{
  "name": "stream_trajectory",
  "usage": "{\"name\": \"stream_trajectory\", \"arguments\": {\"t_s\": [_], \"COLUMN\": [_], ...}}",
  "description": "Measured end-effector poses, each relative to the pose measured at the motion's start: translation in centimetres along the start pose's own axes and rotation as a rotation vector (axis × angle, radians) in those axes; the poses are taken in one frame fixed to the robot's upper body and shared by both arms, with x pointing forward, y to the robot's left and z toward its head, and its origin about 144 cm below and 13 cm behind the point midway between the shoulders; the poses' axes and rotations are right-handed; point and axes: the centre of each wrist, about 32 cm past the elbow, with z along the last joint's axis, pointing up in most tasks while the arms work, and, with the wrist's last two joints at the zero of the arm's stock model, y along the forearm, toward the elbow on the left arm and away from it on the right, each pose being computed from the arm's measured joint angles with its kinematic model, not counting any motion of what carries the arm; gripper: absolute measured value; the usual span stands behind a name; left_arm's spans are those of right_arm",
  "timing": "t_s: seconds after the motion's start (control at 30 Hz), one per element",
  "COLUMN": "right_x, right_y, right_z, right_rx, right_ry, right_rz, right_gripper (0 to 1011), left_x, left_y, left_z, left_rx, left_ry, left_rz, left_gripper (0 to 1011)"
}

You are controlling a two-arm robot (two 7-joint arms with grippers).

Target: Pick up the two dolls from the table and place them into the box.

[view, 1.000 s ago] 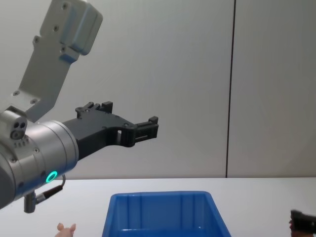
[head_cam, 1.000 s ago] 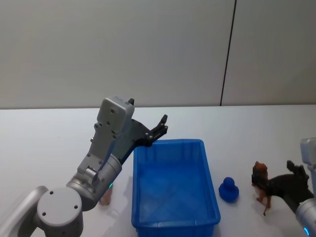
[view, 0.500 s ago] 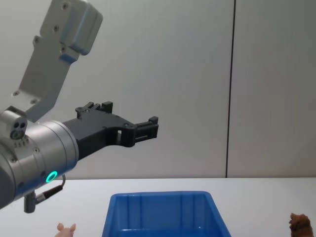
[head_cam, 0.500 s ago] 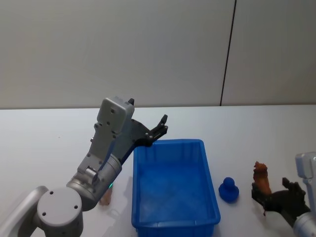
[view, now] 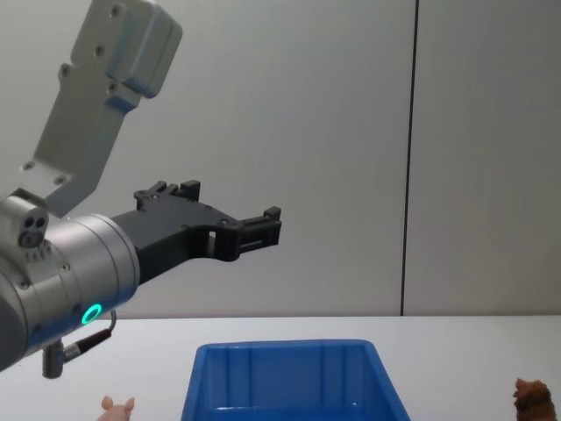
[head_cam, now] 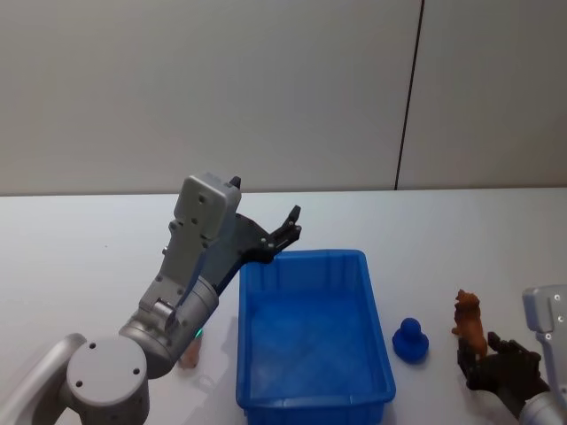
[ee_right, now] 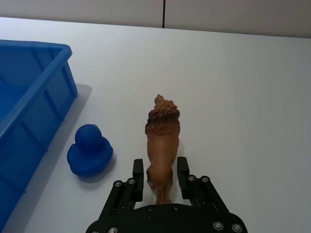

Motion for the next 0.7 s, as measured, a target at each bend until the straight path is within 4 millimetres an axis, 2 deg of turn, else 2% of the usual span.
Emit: {"name": "stream_trajectory", "arguments": {"t_s": [0.07,0.13,0.17,0.2,0.7], "right_x": [0.0,-0.1,-0.2,-0.2,-0.8], "right_y": [0.0,0.1,0.1,0.1,-0.2], "right_z": [0.0,-0.1,-0.1,-0.1,1.5], "right_rx": [0.003,0.007,0.01,0.013,0.137], "right_ry": [0.0,0.0,-0.001,-0.002,-0.039], "right_rz": [0.0,0.0,0.0,0.0,0.007], "right_gripper": [419,358,297,287,278], "left_x": [0.0,0.0,0.0,0.0,0.0], "left_y": [0.0,0.0,0.0,0.0,0.0], "left_z": [0.0,0.0,0.0,0.0,0.0], "left_rx": [0.0,0.0,0.0,0.0,0.0], "left_ry": [0.0,0.0,0.0,0.0,0.0], "left_rz": [0.0,0.0,0.0,0.0,0.0], "left_gripper": [1001,1001,1001,1001,1001]}}
